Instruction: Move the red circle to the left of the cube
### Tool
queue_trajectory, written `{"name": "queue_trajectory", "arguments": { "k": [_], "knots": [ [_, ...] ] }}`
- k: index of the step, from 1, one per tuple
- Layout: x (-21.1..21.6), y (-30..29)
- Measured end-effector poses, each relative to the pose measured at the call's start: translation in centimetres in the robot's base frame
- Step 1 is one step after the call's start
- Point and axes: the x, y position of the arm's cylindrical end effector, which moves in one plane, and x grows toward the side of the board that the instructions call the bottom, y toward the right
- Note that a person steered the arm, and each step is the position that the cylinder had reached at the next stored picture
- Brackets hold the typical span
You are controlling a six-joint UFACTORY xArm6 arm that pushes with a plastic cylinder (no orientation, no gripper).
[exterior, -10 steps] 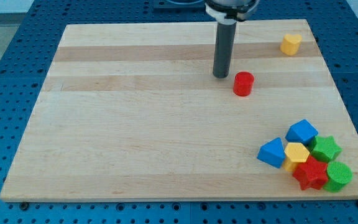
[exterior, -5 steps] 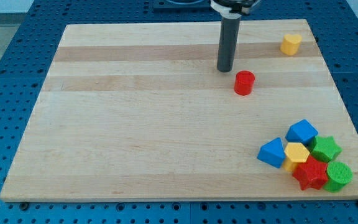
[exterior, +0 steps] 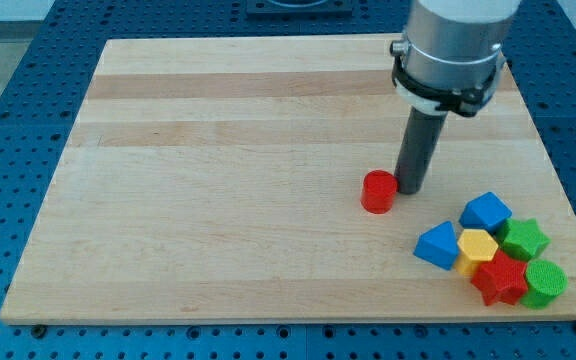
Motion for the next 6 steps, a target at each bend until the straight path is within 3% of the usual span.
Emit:
{"name": "queue_trajectory", "arguments": {
  "k": [1,3,4,6],
  "knots": [
    [-1.4,-2.8],
    [2.9,-10.1],
    [2.9,-8.7],
    [2.8,-0.3]
  ]
}}
